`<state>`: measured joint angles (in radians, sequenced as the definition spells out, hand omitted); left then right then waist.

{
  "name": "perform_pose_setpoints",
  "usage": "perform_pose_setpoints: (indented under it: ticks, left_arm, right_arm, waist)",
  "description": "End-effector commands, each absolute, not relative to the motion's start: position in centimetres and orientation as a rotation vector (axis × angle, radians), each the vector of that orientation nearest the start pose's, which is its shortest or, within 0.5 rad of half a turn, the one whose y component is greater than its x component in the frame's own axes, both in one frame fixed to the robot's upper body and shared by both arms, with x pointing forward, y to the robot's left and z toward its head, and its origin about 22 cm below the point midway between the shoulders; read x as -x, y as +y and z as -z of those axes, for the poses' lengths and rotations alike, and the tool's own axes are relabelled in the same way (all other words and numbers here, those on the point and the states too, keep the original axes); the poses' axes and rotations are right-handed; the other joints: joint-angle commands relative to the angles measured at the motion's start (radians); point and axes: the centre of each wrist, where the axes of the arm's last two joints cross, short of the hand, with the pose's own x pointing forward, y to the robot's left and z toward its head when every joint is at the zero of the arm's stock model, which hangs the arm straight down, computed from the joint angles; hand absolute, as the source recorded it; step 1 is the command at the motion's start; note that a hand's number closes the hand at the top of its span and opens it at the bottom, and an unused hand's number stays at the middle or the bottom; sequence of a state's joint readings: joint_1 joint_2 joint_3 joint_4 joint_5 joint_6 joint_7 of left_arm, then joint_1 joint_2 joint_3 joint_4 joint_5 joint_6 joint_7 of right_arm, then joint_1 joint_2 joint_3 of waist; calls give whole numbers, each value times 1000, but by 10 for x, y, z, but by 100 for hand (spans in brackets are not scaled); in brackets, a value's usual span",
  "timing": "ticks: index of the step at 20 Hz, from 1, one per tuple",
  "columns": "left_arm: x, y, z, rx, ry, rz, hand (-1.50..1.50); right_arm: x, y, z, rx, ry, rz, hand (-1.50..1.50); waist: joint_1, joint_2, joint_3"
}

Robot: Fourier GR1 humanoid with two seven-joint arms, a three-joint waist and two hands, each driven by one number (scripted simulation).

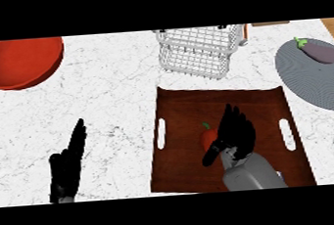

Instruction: Pick the bell pepper from the tray and place it in the tiered basket

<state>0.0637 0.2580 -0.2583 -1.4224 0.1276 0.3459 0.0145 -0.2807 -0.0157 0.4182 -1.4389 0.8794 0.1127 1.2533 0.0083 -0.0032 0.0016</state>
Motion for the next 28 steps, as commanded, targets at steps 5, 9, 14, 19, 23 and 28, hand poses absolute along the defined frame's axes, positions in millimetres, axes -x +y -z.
perform_pose_setpoints:
  ticks: [5, 9, 14, 19, 23, 28]
  left_arm:
    - [-209, 247, 57, -239, -1302, 22, 0]
    - [-215, 226, 55, -255, -1314, 39, 0]
    - [-217, 254, 54, -257, -1302, 32, 0]
    - [-210, 245, 51, -277, -1304, 30, 0]
    - [-210, 237, 63, -254, -1288, 19, 0]
    - [-216, 242, 46, -246, -1308, 18, 0]
  right_arm:
    - [-265, -87, -11, 930, -367, -607, -150]
    - [-280, -82, -16, 956, -392, -615, 150]
    - [-279, -87, 4, 959, -455, -684, 150]
    - [-291, -89, 4, 1083, -499, -763, 150]
    - [-286, -127, -17, 1070, -670, -855, 150]
    - [-306, -215, -49, 893, -954, -1080, 150]
  waist:
    - [1, 3, -2]
    - [4, 5, -2]
    - [0, 5, -2]
    - [-1, 3, -2]
    - [-11, 2, -2]
    - [-16, 1, 0]
